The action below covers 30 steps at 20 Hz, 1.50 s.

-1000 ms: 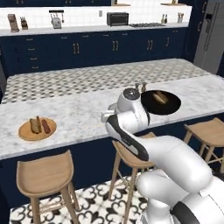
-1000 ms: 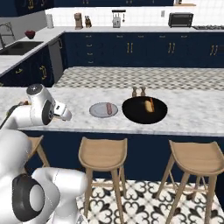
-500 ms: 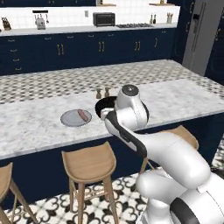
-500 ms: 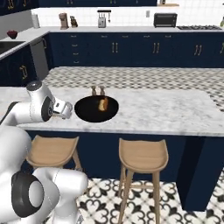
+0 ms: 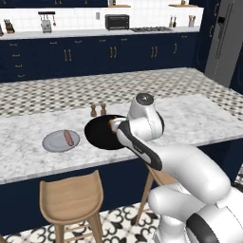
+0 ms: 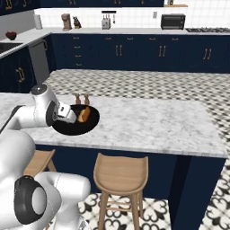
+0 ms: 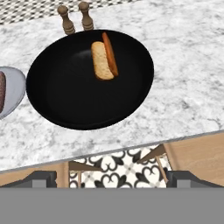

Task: Place one bun and one sausage from the bowl on each plate.

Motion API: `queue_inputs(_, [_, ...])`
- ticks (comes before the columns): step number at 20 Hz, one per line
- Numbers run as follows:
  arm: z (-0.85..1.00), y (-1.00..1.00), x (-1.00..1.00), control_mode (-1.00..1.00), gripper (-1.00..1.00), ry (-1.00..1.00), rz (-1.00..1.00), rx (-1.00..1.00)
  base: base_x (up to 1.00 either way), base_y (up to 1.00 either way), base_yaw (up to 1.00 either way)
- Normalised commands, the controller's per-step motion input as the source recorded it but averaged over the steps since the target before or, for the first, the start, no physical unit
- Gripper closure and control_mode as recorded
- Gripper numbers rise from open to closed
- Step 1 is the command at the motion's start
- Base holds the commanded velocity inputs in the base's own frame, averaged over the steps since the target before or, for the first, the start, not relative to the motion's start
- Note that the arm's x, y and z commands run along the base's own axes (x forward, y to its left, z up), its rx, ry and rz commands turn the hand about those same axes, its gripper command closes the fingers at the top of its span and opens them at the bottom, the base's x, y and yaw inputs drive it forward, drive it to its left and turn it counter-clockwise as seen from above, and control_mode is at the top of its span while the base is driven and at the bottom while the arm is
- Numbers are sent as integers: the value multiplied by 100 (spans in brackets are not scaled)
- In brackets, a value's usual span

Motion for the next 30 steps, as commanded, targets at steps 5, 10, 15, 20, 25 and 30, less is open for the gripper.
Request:
queue_inputs(5, [0,0,0,100,-100,0,0,0,75,59,22])
queue_inputs(10, [0,0,0,100,-100,0,0,0,-5,69,7])
queue_inputs(15, [0,0,0,100,-100,0,0,0,4,75,15])
queue_inputs(20, [0,0,30,-100,-100,4,-1,0,6,33,6])
queue_inputs(25, [18,-21,97,-100,-100,32,-7,-17,0,0,0])
queue_inputs(30, [-3,-10,99,-100,-100,24,-1,-18,0,0,0])
